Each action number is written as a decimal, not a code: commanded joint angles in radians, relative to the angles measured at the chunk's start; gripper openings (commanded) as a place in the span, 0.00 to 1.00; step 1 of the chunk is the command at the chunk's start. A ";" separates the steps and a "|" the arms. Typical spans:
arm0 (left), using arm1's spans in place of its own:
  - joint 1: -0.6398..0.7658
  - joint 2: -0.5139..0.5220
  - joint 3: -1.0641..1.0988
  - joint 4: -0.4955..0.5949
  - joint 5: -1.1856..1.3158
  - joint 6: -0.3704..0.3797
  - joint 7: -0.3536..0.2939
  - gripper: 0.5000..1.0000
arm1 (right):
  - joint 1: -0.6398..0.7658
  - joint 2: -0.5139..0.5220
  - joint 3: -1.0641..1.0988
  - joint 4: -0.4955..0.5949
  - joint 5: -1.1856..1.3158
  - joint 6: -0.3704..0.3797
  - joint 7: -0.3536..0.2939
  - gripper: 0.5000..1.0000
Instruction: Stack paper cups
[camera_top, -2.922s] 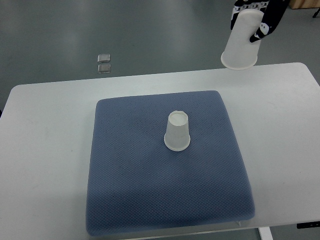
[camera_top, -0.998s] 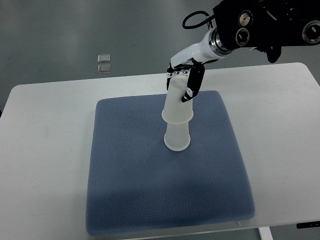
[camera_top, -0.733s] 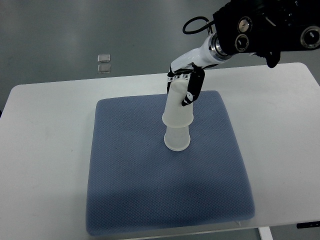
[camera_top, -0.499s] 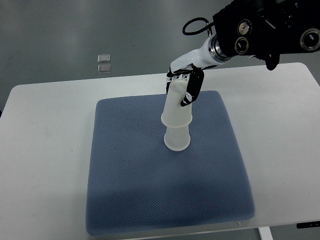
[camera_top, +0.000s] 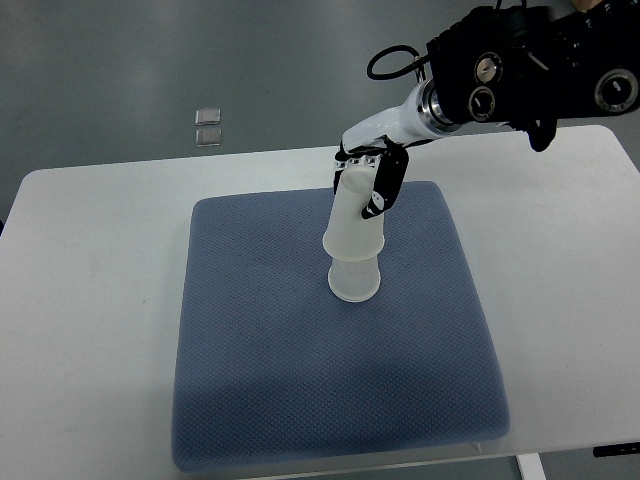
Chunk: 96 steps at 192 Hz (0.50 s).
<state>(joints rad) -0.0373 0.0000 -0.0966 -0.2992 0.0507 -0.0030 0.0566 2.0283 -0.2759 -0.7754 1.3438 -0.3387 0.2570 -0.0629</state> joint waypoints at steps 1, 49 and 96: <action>0.001 0.000 0.000 0.000 0.000 0.001 -0.001 1.00 | -0.005 0.001 -0.015 0.000 0.000 -0.012 -0.001 0.34; 0.001 0.000 0.000 0.002 0.000 0.000 -0.001 1.00 | -0.014 0.010 -0.016 0.000 0.000 -0.027 -0.001 0.35; 0.001 0.000 0.000 0.002 0.000 0.000 0.000 1.00 | -0.026 0.024 -0.016 0.000 0.000 -0.045 -0.001 0.38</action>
<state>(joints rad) -0.0371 0.0000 -0.0966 -0.2976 0.0507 -0.0030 0.0563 2.0055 -0.2590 -0.7916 1.3438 -0.3390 0.2209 -0.0644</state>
